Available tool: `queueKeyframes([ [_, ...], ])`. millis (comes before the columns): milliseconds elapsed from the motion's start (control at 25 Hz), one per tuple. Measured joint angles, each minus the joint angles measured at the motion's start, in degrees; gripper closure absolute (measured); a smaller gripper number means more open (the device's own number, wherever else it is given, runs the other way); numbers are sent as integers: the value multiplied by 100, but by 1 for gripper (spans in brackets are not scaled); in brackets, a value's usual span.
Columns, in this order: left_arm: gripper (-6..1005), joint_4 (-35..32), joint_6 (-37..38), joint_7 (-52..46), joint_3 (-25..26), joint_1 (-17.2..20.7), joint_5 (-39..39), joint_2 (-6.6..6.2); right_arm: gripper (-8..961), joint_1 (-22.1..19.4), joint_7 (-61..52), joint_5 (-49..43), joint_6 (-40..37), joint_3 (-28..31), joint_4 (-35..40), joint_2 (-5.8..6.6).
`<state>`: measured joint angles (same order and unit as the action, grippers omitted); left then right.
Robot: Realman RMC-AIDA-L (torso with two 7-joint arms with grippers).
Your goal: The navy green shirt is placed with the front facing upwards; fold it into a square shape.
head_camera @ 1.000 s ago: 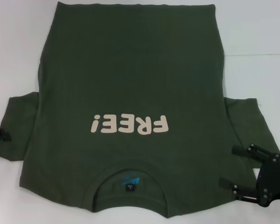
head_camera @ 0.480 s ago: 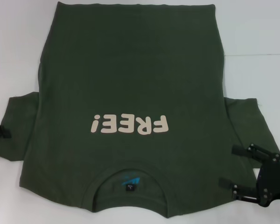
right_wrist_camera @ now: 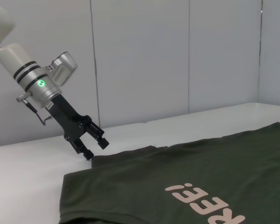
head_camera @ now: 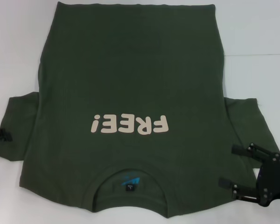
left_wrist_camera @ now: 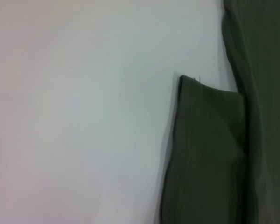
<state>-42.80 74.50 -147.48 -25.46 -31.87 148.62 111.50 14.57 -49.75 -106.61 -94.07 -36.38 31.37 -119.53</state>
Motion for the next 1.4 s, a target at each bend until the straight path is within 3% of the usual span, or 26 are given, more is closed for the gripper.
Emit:
queueKeyframes([
  [1400,154,108,-83,-105,-151,-147,114,34,28,46,-5,0,-12,0,25,0],
])
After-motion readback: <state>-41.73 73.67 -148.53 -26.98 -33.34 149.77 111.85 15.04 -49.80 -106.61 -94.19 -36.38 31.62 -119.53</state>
